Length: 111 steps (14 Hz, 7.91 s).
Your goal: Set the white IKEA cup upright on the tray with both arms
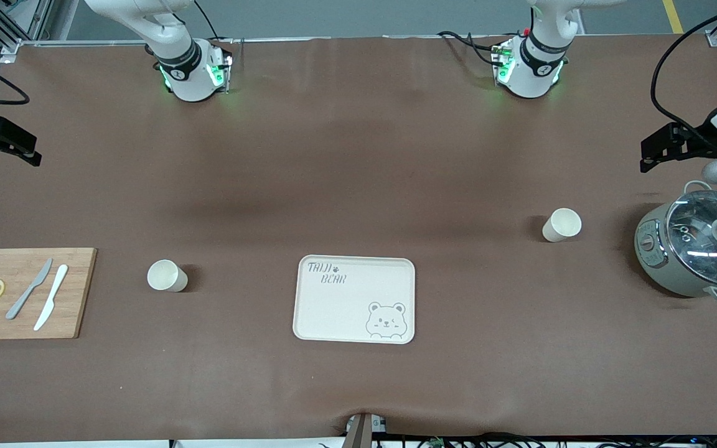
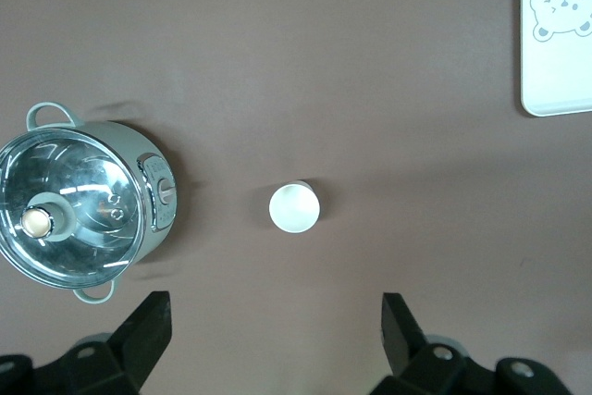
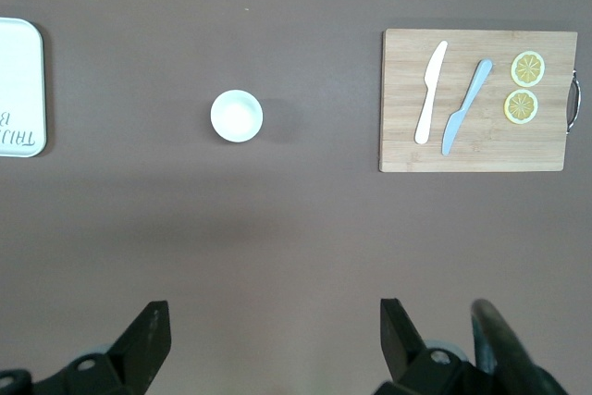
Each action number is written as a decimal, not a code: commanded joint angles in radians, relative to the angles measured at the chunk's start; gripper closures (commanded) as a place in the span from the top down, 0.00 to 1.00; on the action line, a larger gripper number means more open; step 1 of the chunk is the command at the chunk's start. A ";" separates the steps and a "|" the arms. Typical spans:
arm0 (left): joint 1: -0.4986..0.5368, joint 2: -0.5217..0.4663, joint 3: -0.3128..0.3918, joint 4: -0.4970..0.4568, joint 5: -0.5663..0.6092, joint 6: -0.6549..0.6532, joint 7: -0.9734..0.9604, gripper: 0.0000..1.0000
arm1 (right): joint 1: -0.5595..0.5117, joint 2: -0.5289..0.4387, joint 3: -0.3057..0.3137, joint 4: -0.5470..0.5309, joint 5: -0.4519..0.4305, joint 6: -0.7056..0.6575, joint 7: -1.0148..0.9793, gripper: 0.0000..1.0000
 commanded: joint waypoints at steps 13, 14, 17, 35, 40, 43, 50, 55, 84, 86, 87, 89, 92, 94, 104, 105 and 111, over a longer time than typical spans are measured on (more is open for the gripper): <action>0.004 -0.001 -0.003 0.009 -0.007 0.000 -0.019 1.00 | 0.013 -0.004 -0.004 0.001 0.033 -0.012 0.017 1.00; 0.004 0.002 -0.003 0.005 -0.007 0.001 -0.021 1.00 | 0.013 -0.004 -0.004 0.001 0.033 -0.012 0.017 1.00; 0.004 0.006 -0.005 -0.057 -0.007 0.045 -0.022 1.00 | 0.013 -0.004 -0.005 0.001 0.033 -0.012 0.017 1.00; 0.012 -0.161 -0.040 -0.735 -0.047 0.616 -0.025 1.00 | 0.013 -0.002 -0.005 -0.007 0.030 -0.008 0.017 1.00; 0.012 -0.152 -0.040 -0.841 -0.052 0.755 -0.025 1.00 | 0.015 -0.001 -0.004 -0.007 0.029 -0.006 0.017 1.00; 0.016 -0.144 -0.040 -0.910 -0.053 0.858 -0.025 1.00 | 0.013 -0.001 -0.004 -0.007 0.027 -0.006 0.017 1.00; 0.016 -0.064 -0.040 -0.990 -0.052 1.036 -0.025 1.00 | 0.015 0.001 -0.005 -0.007 0.024 -0.006 0.017 1.00; 0.016 0.005 -0.040 -1.022 -0.052 1.150 -0.028 1.00 | 0.015 0.001 -0.004 -0.007 0.024 -0.006 0.017 1.00; 0.044 0.092 -0.037 -1.096 -0.050 1.323 -0.039 0.53 | 0.015 0.001 -0.004 -0.007 0.022 -0.011 0.017 1.00; 0.044 0.092 -0.037 -1.096 -0.050 1.323 -0.041 0.00 | 0.015 0.001 -0.004 -0.007 0.022 -0.009 0.017 1.00; 0.044 0.094 -0.037 -1.096 -0.050 1.325 -0.041 0.00 | 0.015 0.001 -0.004 -0.007 0.022 -0.009 0.015 1.00; 0.042 0.094 -0.037 -1.096 -0.049 1.325 -0.041 0.00 | 0.015 0.001 -0.004 -0.007 0.022 -0.009 0.017 1.00; 0.042 0.095 -0.037 -1.094 -0.049 1.325 -0.041 0.00 | 0.015 0.001 -0.004 -0.007 0.022 -0.009 0.017 1.00; 0.042 0.095 -0.037 -1.094 -0.049 1.326 -0.042 0.00 | 0.015 0.001 -0.004 -0.007 0.022 -0.009 0.017 1.00; 0.032 -0.001 -0.060 -0.990 -0.049 1.131 -0.077 0.00 | 0.015 0.002 -0.004 -0.007 0.022 -0.008 0.017 1.00; 0.035 -0.021 -0.096 -0.940 -0.049 1.036 -0.105 0.00 | 0.015 0.002 -0.005 -0.007 0.022 -0.008 0.017 1.00; 0.027 -0.023 -0.242 -0.650 0.049 0.673 -0.356 0.00 | 0.015 0.001 -0.004 -0.008 0.022 -0.009 0.017 1.00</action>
